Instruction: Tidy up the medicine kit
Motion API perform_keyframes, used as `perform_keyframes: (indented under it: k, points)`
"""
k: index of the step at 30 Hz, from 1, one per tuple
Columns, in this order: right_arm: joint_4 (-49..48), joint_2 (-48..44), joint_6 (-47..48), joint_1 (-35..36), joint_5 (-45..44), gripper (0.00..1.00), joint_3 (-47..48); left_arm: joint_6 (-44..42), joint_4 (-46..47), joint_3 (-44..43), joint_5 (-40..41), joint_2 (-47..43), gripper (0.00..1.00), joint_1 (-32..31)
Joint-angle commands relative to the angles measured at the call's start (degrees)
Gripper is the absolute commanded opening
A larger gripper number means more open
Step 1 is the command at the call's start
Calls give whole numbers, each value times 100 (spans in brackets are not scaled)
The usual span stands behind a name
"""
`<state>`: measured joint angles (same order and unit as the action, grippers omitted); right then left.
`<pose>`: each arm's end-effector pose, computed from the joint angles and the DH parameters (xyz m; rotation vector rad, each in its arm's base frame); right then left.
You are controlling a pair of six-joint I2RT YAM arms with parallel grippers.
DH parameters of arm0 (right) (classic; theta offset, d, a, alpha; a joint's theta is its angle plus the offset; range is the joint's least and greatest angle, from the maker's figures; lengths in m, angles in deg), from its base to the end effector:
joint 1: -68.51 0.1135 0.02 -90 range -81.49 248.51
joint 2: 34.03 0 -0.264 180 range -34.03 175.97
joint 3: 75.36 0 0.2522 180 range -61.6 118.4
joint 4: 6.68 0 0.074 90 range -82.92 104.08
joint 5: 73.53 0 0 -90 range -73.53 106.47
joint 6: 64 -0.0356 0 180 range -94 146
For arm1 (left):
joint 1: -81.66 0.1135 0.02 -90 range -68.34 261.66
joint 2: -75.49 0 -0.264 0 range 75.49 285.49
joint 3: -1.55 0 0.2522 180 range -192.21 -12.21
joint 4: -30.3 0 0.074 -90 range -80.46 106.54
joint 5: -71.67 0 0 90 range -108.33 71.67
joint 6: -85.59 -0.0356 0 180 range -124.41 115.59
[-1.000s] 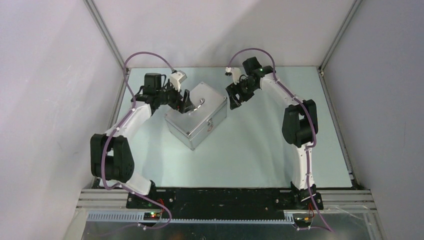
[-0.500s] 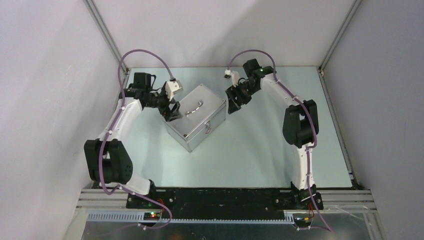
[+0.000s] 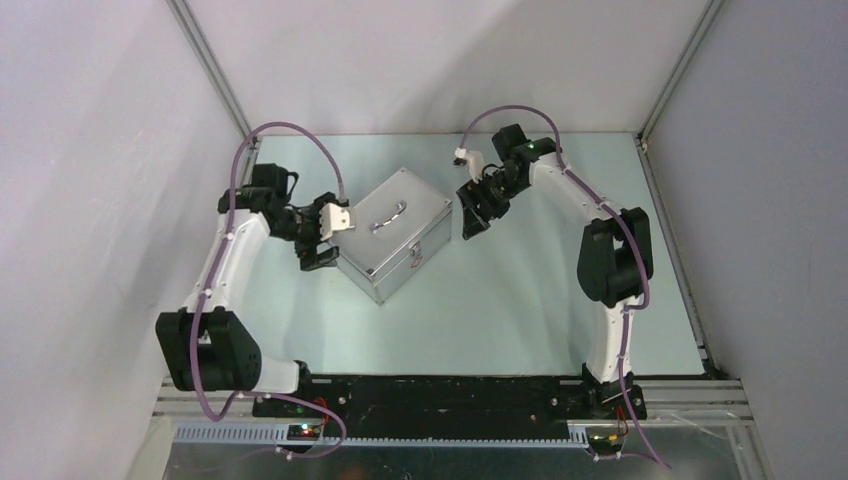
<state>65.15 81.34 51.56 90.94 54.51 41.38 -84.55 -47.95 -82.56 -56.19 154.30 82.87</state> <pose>0.3793 0.1803 0.2619 -1.2206 2.3557 0.9002 0.2502 -0.0166 0.2982 1.6641 1.8219 -0.4002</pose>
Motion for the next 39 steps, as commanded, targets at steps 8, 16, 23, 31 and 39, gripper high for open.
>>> perform_keyframes:
  k: [8,16,23,31,39]
  points:
    - [-138,-258,-49,66,-361,78,-9,2284,2842,1220,1011,-306,86,-1214]
    - [-262,-309,-198,-132,-424,78,-164,4759,5344,1826,1555,-67,86,-2007]
    - [-278,-145,-847,-737,1189,80,3,6410,6038,880,1282,902,88,-2256]
    - [-952,642,-1953,-1680,2797,82,233,5513,4665,492,493,612,96,-1621]
    - [-2602,1814,-3470,-1835,4177,82,1079,6434,3734,-638,75,1371,94,-1269]
